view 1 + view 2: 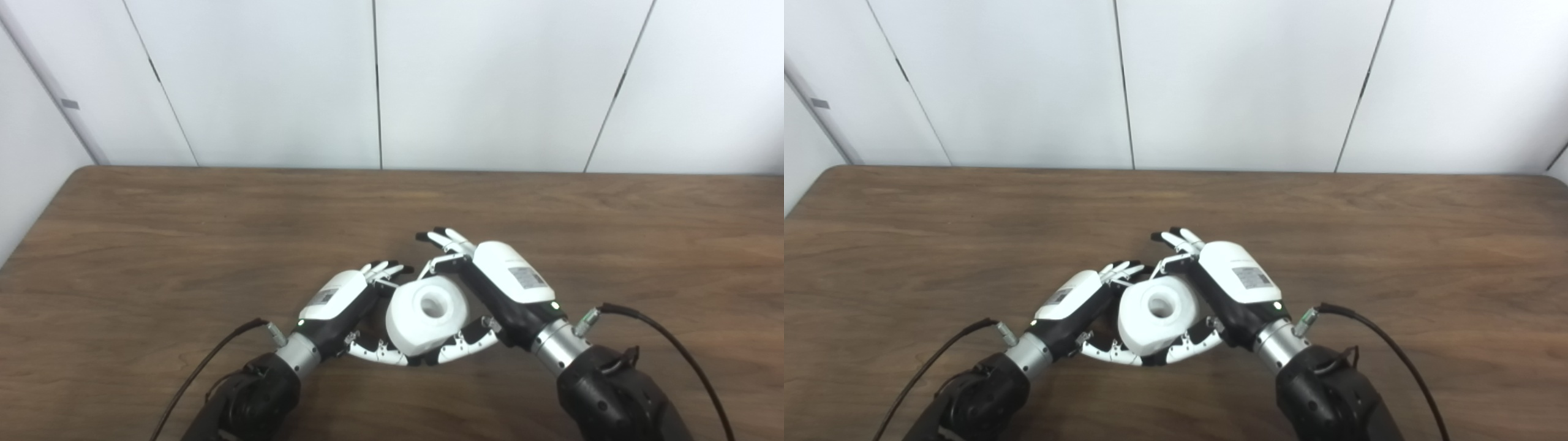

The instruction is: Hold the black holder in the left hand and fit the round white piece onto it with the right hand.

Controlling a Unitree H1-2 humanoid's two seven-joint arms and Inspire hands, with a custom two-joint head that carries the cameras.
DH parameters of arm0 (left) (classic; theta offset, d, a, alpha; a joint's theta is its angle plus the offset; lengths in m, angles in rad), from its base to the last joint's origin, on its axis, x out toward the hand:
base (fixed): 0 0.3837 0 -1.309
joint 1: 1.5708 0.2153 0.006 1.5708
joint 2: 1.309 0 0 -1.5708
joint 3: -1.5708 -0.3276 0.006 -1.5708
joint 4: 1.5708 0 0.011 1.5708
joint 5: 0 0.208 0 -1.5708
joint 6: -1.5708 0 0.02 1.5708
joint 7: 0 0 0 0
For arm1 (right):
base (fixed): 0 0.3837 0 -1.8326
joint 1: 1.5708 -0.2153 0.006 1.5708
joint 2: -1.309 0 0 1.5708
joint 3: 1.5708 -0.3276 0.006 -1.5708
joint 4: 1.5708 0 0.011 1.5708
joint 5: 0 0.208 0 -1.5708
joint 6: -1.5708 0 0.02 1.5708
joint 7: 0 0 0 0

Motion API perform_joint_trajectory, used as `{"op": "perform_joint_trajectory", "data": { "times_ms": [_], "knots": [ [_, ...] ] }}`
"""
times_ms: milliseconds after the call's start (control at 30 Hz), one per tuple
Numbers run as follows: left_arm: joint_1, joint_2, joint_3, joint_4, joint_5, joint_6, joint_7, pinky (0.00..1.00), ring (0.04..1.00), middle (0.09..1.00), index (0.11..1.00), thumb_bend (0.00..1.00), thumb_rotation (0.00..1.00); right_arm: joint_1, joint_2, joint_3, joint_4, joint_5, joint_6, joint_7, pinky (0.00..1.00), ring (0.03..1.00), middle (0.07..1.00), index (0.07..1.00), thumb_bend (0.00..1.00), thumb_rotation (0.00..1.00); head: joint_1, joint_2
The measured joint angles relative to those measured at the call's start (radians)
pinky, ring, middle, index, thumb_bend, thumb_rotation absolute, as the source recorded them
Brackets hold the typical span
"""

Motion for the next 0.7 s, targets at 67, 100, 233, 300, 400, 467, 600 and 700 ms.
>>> {"op": "perform_joint_trajectory", "data": {
  "times_ms": [67,100,233,300,400,467,600,700],
  "knots": [
    [0.000,0.000,0.000,-0.003,0.000,0.002,-0.001,1.00,0.992,0.943,0.480,0.51,0.05,-0.001,0.000,0.000,-0.007,-0.012,0.003,0.012,0.85,0.970,0.933,0.479,0.51,0.14,-0.006,0.009],
    [0.000,0.000,0.000,-0.005,0.000,0.005,-0.003,1.00,0.992,0.943,0.480,0.51,0.05,-0.001,0.000,0.000,-0.010,-0.015,0.003,0.021,0.84,0.969,0.933,0.479,0.51,0.14,-0.006,0.009],
    [0.000,0.000,0.001,-0.009,-0.001,0.007,-0.006,1.00,0.989,0.938,0.480,0.51,0.05,-0.003,0.000,0.000,-0.025,-0.040,0.007,0.047,0.85,0.975,0.936,0.479,0.51,0.14,-0.018,0.014],
    [0.001,0.000,0.002,-0.009,-0.001,0.007,-0.006,1.00,0.988,0.938,0.480,0.51,0.05,-0.003,0.001,0.000,-0.033,-0.047,0.012,0.068,0.85,0.978,0.933,0.479,0.51,0.14,-0.035,0.014],
    [0.001,0.001,0.002,-0.009,-0.001,0.006,-0.006,1.00,0.988,0.938,0.480,0.51,0.05,-0.004,0.005,-0.001,-0.042,-0.056,0.020,0.089,0.86,0.978,0.930,0.479,0.51,0.14,-0.051,0.014],
    [0.001,0.001,0.002,-0.010,-0.001,0.006,-0.007,1.00,0.988,0.939,0.480,0.52,0.05,-0.004,0.007,0.000,-0.049,-0.067,0.025,0.106,0.85,0.982,0.931,0.479,0.51,0.14,-0.064,0.012],
    [0.003,0.002,0.003,-0.011,-0.001,0.006,-0.007,1.00,0.984,0.937,0.480,0.52,0.05,-0.007,0.008,-0.001,-0.059,-0.088,0.031,0.133,0.84,0.981,0.927,0.479,0.51,0.14,-0.077,0.011],
    [0.005,0.002,0.004,-0.013,-0.001,0.006,-0.007,1.00,0.982,0.935,0.480,0.52,0.05,-0.007,0.007,-0.001,-0.066,-0.099,0.034,0.145,0.81,0.972,0.921,0.479,0.51,0.14,-0.086,0.011]
  ]
}}
